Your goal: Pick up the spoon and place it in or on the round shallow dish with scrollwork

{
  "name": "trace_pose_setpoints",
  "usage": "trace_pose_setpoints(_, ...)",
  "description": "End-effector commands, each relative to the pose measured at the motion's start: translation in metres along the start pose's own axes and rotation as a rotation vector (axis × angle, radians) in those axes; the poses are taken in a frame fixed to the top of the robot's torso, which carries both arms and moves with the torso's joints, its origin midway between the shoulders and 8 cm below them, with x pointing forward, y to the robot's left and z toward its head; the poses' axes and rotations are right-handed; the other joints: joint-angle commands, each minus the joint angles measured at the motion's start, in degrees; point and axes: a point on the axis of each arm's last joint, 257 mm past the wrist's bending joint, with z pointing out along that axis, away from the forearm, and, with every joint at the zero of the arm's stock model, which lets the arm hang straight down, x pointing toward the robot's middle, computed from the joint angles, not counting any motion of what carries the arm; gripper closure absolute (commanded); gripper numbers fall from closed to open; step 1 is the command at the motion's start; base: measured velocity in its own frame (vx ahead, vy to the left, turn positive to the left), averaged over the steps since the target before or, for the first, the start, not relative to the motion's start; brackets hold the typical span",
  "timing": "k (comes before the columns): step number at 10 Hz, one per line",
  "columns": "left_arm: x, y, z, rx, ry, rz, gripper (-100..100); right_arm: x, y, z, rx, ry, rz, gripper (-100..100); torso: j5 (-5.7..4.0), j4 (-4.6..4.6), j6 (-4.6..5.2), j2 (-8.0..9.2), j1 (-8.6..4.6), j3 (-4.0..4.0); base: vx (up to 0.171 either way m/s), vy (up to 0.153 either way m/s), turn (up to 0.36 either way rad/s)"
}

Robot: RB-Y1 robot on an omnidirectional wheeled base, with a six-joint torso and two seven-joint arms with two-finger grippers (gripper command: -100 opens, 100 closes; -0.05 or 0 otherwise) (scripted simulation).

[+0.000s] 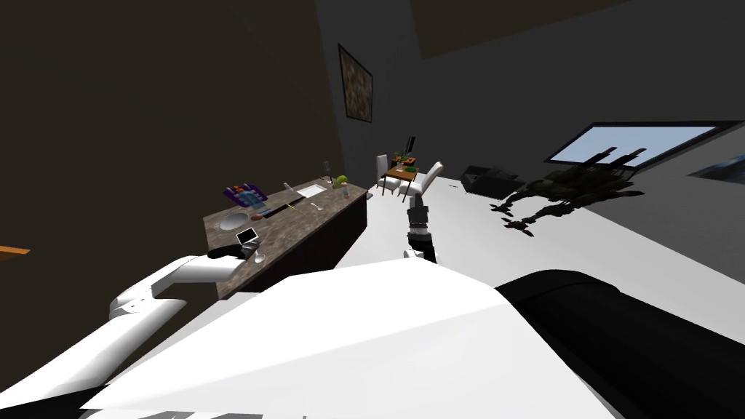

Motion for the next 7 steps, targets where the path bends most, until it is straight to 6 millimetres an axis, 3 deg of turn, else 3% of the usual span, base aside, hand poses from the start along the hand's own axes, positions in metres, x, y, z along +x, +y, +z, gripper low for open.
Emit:
trace_pose_setpoints(1, -0.001, 0.015, 0.005, -0.044, 0.009, 0.010, -100, 0.000, 0.000, 0.000, 0.000, 0.000, 0.000, 0, 0.00, 0.00, 0.00, 0.00, 0.00, 0.00, -0.015, -0.073, -0.043)
trace_pose_setpoints(3, 0.003, 0.035, 0.010, -0.102, 0.031, 0.021, -100, 0.000, 0.000, 0.000, 0.000, 0.000, 0.000, 0, 0.00, -0.01, 0.02, -0.05, -0.03, -0.03, -0.016, -0.087, -0.066)
trace_pose_setpoints(4, 0.001, 0.028, 0.009, -0.086, 0.024, 0.015, -100, 0.000, 0.000, 0.000, 0.000, 0.000, 0.000, 0, -0.01, -0.01, 0.00, -0.04, -0.03, -0.02, -0.007, -0.037, -0.004)
trace_pose_setpoints(5, 0.001, 0.030, 0.009, -0.090, 0.026, 0.018, 0, 0.000, 0.000, 0.000, 0.000, 0.000, 0.000, 0, 0.01, -0.01, -0.01, -0.06, 0.12, -0.03, -0.001, -0.007, 0.003)
trace_pose_setpoints(6, 0.005, 0.037, 0.015, -0.094, 0.024, 0.013, -100, 0.000, 0.000, 0.000, 0.000, 0.000, 0.000, 0, 0.05, -0.01, -0.01, -0.08, 0.23, -0.04, 0.023, 0.024, -0.038)
trace_pose_setpoints(7, 0.008, 0.041, 0.018, -0.097, 0.024, 0.011, -100, 0.000, 0.000, 0.000, 0.000, 0.000, 0.000, 0, 0.08, -0.03, 0.01, -0.16, 0.37, -0.09, 0.051, 0.053, -0.051)
